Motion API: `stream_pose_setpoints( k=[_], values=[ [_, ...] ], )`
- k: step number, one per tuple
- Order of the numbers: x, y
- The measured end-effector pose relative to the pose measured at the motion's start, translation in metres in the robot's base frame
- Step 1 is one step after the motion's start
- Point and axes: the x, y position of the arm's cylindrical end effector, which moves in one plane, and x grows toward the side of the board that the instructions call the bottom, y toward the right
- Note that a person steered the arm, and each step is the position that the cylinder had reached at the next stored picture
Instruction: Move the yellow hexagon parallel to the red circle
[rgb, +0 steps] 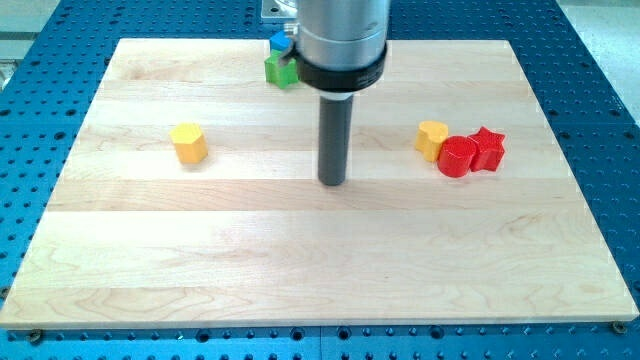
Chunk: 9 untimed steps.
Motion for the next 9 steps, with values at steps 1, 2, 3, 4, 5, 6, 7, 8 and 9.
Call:
stream_pose_setpoints(
  k=[1,2,3,4,5,6,7,8,9],
  values=[
    [0.003,-0.004],
    [0.011,-0.019],
    [0.015,-0.068],
    [0.016,-0.128],
    [0.016,-0.145],
    [-0.009,-0.191],
    [-0.027,-0.202],
    [-0.048,-0.212],
    [-0.053,-0.154]
  ],
)
